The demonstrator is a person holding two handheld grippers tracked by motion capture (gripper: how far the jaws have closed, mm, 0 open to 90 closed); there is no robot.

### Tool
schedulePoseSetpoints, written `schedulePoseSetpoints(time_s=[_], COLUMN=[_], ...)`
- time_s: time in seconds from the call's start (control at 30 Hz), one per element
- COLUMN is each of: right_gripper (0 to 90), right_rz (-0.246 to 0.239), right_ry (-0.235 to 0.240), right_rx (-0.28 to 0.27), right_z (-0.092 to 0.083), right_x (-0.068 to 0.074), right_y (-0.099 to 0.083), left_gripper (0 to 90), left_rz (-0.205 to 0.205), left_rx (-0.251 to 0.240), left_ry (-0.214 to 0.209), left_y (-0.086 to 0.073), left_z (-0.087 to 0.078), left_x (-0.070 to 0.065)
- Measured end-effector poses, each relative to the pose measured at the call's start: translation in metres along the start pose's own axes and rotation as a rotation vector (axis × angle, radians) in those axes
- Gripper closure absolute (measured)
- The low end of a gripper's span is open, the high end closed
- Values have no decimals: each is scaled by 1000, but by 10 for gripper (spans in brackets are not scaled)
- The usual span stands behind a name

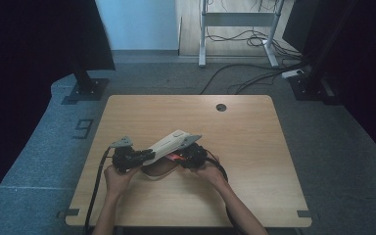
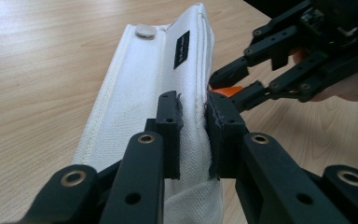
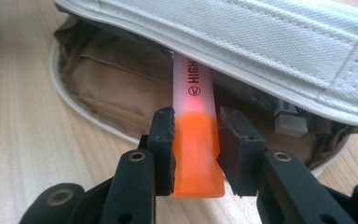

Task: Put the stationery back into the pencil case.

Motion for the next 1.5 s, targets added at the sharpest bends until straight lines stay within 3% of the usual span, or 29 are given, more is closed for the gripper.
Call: schedulePoseSetpoints(time_s=[0.27,0.6,0.87,1.1,1.27,1.5], right_gripper=[658,651,615,536,469,500], right_rz=[0,-8,22,47,73,98], right_ry=[-20,-34,-77,-129,-142,-166], right_rx=[21,40,42,41,39,43], right_z=[13,17,13,8,4,-4], right_x=[-8,-15,-23,-33,-38,-40], right_y=[3,5,3,0,-5,-15], left_gripper=[761,760,759,758,758,758], left_rz=[0,-3,-7,-8,-8,-8], left_rx=[2,5,5,6,7,8], left_ry=[-4,-6,-11,-13,-14,-15], left_y=[0,-1,-1,-1,-2,-2], left_z=[0,1,1,1,1,1], left_x=[0,0,1,1,1,1])
Point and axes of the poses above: each handheld gripper's, and its own axes: z roughly forward along the jaws, y roughly out of its top, x roughly to its left, the point moved 7 cm from there along z, roughly forward along the jaws, and after that the axes turned 12 degrees about y, right-handed, at the moved point
